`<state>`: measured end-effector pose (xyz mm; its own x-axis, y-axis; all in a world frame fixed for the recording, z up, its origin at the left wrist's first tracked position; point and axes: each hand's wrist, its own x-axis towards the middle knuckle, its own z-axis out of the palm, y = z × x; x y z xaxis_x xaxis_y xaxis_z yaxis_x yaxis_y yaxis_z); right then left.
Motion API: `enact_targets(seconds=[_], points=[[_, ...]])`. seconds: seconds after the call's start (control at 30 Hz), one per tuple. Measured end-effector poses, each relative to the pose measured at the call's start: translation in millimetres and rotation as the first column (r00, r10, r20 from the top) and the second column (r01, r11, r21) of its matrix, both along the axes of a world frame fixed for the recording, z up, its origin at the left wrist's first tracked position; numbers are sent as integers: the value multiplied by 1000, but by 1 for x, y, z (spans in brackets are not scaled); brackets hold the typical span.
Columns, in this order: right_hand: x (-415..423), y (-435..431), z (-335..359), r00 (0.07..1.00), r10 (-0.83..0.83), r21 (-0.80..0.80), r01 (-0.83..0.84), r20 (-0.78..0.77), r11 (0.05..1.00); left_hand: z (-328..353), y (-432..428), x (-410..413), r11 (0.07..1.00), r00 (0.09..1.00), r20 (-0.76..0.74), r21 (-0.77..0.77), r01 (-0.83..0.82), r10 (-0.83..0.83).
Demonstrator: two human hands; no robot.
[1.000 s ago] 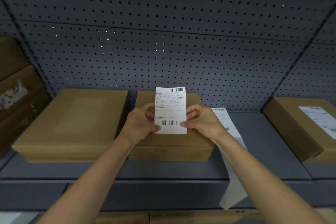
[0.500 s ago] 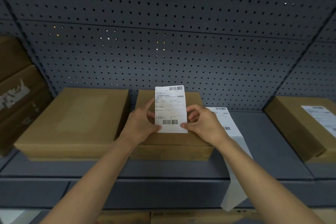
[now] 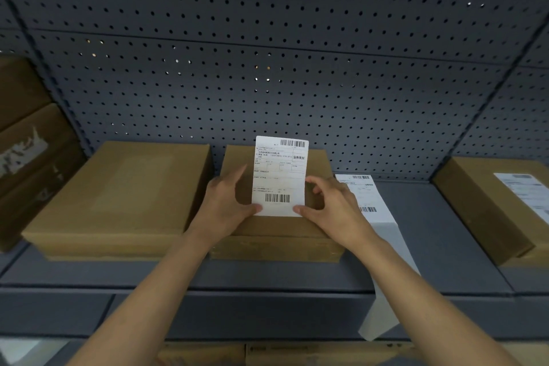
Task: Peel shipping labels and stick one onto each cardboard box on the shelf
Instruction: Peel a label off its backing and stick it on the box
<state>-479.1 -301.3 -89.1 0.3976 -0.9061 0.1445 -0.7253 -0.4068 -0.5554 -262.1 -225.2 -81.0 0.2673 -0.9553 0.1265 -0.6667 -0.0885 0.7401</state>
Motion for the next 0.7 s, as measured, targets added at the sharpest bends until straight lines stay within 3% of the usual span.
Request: enact_targets(seconds=[0.37,0.7], points=[[1,-11,-3,995,-39,-21,37,-94,999,-17,-16,2,995,978,188,23,-101,95],[19,-48,-2,985,-101,-54,94,-138,994,-18,-56,16,979,956,256,106,-174,142]])
